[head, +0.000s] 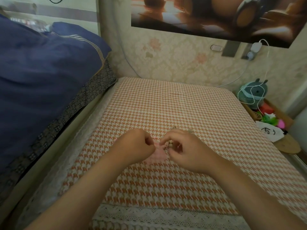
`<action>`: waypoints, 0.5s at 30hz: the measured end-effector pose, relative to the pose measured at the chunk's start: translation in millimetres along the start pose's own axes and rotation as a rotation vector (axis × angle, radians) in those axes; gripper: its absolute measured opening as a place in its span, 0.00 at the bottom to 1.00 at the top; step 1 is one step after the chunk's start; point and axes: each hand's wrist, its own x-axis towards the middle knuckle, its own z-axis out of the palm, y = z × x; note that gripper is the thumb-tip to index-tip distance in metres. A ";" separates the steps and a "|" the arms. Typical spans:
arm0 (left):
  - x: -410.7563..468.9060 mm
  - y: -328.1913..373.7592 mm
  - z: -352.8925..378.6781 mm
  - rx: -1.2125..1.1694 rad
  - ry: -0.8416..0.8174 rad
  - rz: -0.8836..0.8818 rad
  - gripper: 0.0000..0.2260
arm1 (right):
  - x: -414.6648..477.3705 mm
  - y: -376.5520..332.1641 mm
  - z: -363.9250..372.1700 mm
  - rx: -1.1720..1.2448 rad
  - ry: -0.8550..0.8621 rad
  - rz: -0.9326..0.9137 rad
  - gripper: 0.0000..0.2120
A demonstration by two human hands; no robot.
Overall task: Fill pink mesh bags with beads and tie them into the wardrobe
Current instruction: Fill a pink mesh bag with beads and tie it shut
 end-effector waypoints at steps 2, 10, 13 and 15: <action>2.7 -5.5 -4.0 0.010 0.018 -0.010 0.06 | 8.5 8.5 0.1 0.080 0.147 0.084 0.11; -1.5 -11.2 -6.0 0.055 0.035 0.081 0.05 | 46.9 32.1 39.6 -0.283 -0.030 0.121 0.11; -2.8 -14.1 -5.8 -0.005 -0.002 0.099 0.05 | 54.7 33.5 44.9 -0.364 -0.074 0.095 0.09; -1.6 -16.5 -4.9 -0.050 -0.015 0.107 0.05 | 56.7 35.4 46.7 -0.357 -0.067 0.097 0.09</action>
